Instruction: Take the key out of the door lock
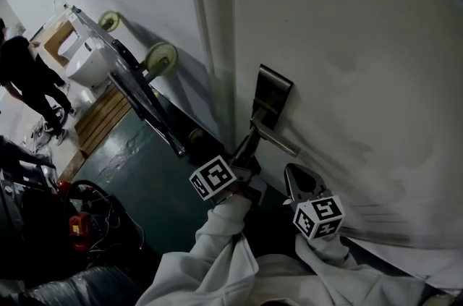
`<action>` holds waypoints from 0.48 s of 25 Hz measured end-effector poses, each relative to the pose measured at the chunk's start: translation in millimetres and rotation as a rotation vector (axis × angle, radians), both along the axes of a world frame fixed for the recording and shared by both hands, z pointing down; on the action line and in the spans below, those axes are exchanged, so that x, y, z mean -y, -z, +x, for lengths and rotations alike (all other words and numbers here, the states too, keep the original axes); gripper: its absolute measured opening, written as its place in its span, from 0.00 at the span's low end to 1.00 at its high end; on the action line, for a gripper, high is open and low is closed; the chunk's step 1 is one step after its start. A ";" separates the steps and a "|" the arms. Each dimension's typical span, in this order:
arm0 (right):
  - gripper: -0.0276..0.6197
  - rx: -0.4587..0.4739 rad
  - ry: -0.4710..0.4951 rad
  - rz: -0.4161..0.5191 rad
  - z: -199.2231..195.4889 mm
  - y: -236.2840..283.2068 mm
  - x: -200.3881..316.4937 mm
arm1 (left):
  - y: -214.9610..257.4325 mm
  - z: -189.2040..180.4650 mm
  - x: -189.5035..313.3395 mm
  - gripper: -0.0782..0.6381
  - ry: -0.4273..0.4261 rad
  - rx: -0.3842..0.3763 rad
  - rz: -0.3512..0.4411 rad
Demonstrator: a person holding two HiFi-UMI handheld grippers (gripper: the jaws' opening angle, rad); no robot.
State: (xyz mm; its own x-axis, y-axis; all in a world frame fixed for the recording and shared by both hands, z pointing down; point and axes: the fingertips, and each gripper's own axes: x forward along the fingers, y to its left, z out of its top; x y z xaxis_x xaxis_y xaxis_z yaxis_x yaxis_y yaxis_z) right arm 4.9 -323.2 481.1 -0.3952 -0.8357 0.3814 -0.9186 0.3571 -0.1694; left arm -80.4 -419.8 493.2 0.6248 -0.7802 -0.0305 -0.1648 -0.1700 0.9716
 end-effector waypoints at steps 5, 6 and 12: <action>0.12 0.005 0.007 -0.005 -0.8 -0.5 -1.1 | 0.4 1.7 7.9 0.19 0.030 0.002 -0.017; 0.12 0.007 0.007 -0.007 -0.5 -0.9 -1.1 | 0.2 1.9 9.0 0.18 0.034 0.004 -0.019; 0.12 0.007 0.012 -0.010 0.2 -3.6 -1.0 | -0.1 2.3 10.9 0.16 0.044 -0.029 -0.020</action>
State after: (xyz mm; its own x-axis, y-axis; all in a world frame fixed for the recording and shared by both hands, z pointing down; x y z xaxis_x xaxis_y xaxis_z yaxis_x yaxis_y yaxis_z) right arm 5.1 -322.2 484.7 -0.4079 -0.8270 0.3870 -0.9130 0.3663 -0.1796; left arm -78.1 -430.7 493.2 0.5886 -0.8078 -0.0323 -0.1436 -0.1438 0.9791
